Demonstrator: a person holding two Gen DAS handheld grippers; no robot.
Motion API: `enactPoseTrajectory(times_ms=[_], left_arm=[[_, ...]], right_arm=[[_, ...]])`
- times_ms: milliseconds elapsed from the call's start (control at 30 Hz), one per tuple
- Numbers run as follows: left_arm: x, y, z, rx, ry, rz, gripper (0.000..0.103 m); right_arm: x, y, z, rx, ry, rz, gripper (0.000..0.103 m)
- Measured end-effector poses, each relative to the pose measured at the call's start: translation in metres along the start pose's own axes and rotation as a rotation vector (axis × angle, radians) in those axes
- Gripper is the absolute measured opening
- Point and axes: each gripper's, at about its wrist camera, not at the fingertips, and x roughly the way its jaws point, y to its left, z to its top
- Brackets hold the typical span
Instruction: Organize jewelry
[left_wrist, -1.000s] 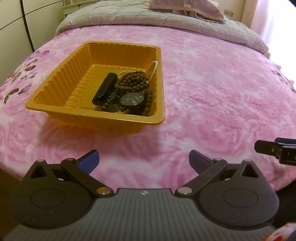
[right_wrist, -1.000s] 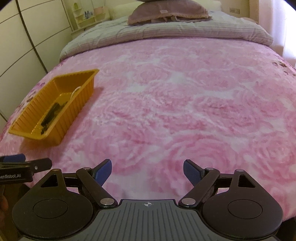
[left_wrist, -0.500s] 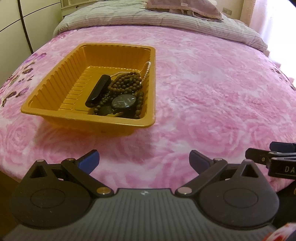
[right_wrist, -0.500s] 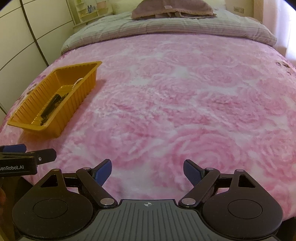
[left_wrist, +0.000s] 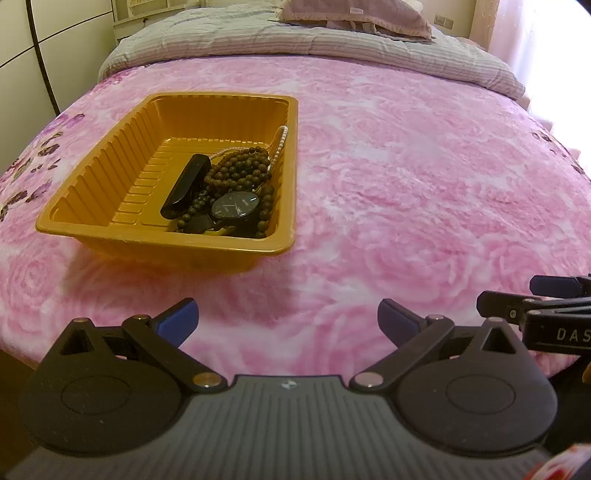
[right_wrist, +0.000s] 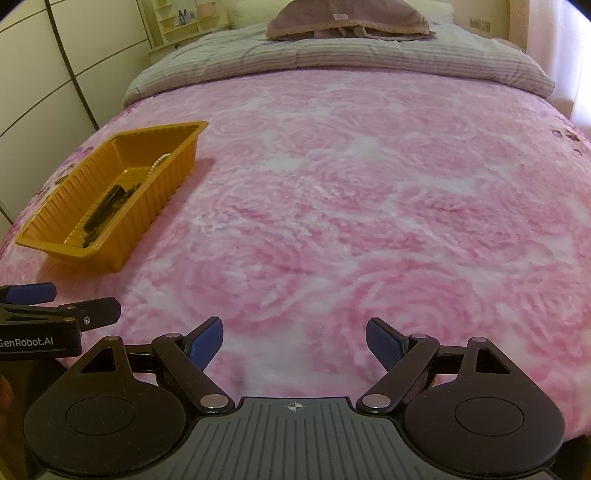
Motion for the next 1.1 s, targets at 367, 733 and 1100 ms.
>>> enactPoseTrajectory(times_ms=[367, 733, 1100], left_arm=[[-0.0004, -0.0018, -0.0002, 0.008, -0.004, -0.006, 0.103], [0.0011, -0.0016, -0.0011, 0.008, -0.003, -0.007, 0.103], [0.0014, -0.0015, -0.0014, 0.009, -0.003, -0.008, 0.103]], right_arm=[[-0.0005, 0.0014, -0.0003, 0.0, 0.0, 0.001, 0.084], [-0.0004, 0.0035, 0.0011, 0.001, -0.001, 0.001, 0.084], [-0.0001, 0.0033, 0.0006, 0.001, -0.001, 0.003, 0.084]])
